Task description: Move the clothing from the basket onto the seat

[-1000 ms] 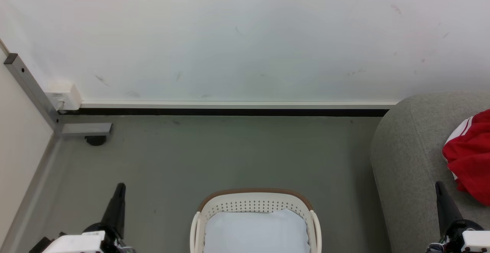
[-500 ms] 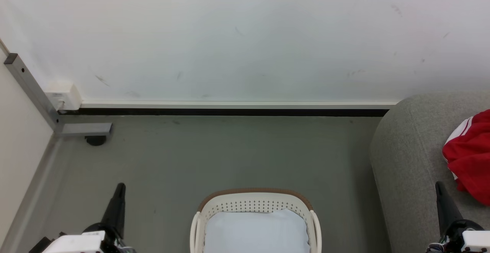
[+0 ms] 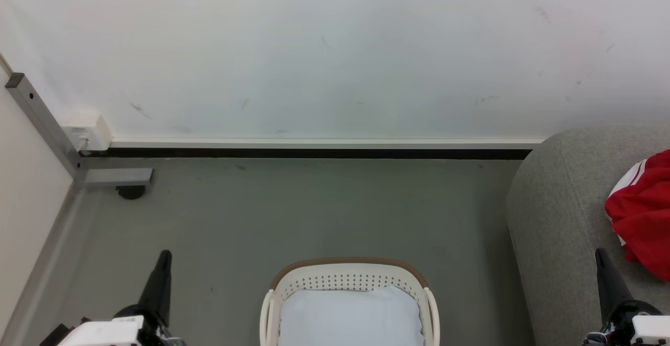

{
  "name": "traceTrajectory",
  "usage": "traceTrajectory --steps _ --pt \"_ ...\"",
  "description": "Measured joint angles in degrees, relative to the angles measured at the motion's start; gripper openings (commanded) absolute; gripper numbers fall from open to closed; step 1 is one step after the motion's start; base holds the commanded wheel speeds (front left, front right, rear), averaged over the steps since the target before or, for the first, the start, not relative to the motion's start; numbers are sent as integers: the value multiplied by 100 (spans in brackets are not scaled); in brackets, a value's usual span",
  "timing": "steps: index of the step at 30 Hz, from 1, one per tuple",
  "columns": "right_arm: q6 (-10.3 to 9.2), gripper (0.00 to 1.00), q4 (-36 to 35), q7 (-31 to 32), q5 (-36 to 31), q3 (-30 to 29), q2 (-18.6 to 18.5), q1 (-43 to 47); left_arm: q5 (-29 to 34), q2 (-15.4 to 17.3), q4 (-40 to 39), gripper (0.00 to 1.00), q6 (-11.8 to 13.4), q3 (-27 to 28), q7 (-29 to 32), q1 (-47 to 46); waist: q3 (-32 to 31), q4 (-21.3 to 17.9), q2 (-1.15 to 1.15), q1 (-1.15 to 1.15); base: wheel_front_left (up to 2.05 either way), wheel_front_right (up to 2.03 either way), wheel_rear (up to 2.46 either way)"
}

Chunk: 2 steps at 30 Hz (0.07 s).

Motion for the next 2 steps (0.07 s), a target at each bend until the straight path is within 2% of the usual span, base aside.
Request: traceTrajectory --steps 2 --pt "0 0 0 0 0 0 0 0 0 0 0 0 0 0 0 0 0 0 0 0 0 0 0"
